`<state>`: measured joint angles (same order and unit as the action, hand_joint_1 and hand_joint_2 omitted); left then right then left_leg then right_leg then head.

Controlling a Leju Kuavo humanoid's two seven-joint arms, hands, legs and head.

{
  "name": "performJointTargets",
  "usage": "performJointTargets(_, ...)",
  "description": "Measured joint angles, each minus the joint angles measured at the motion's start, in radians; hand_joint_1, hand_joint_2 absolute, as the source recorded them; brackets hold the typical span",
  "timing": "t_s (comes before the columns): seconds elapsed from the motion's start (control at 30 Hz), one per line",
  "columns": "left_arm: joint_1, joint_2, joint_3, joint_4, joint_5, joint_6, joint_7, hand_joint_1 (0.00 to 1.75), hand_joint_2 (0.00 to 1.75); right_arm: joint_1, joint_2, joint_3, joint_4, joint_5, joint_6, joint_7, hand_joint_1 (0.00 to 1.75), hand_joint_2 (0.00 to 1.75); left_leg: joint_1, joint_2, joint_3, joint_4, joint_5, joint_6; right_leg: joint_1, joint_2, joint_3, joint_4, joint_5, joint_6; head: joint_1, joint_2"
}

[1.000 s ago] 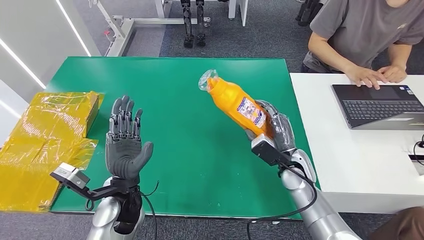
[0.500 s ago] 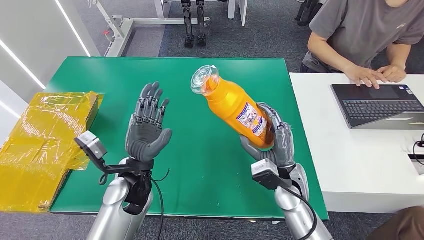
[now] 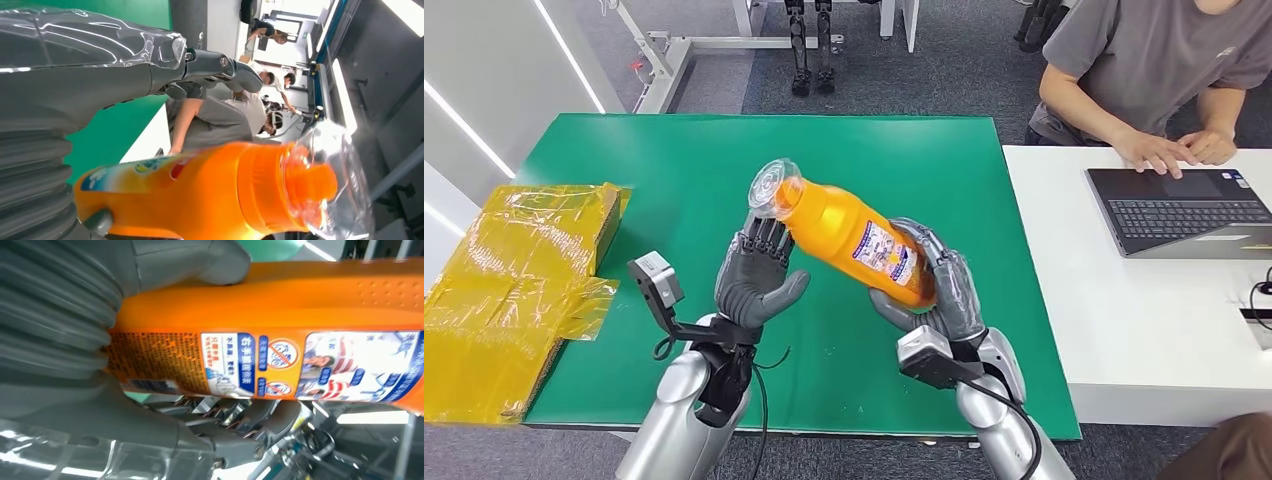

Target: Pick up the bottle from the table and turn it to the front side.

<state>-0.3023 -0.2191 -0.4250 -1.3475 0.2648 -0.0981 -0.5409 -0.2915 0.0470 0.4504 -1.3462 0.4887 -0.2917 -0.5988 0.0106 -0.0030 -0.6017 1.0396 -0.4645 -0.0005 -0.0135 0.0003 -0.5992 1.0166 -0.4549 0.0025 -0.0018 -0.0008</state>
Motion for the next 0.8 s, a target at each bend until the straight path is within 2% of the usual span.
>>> performJointTargets(0.1, -0.001, 0.000, -0.001, 0.004, 0.001, 0.000, 0.000, 0.00, 1.75, -0.028, 0.010, 0.012, 0.033, 0.006, 0.048, 0.011, 1.75, 1.75, 0.000, 0.000, 0.000, 0.000, 0.000, 0.000, 0.000, 0.000, 0.000, 0.000, 0.000, 0.000, 0.000, 0.000)
performJointTargets(0.43, -0.001, 0.001, -0.001, 0.012, 0.002, 0.004, -0.002, 0.00, 1.75, -0.070, 0.035, 0.038, 0.093, 0.025, 0.116, 0.028, 1.75, 1.75, 0.000, 0.000, 0.000, 0.000, 0.000, 0.000, 0.000, -0.001, 0.000, 0.000, 0.000, 0.000, 0.000, 0.000)
performJointTargets(0.6, 0.002, 0.001, 0.002, 0.012, 0.002, 0.013, -0.006, 0.00, 1.75, -0.097, 0.041, 0.048, 0.126, 0.037, 0.188, 0.034, 1.75, 1.75, 0.000, 0.000, 0.000, 0.000, 0.000, 0.000, 0.000, -0.001, 0.000, 0.000, 0.000, 0.000, 0.000, 0.000)
performJointTargets(0.8, 0.008, 0.001, 0.006, 0.012, -0.003, 0.019, -0.006, 0.00, 1.75, -0.117, 0.044, 0.057, 0.159, 0.042, 0.215, 0.034, 1.75, 1.75, 0.000, 0.000, 0.000, 0.000, 0.000, 0.000, 0.000, -0.001, 0.000, 0.000, 0.000, 0.000, 0.000, 0.000)
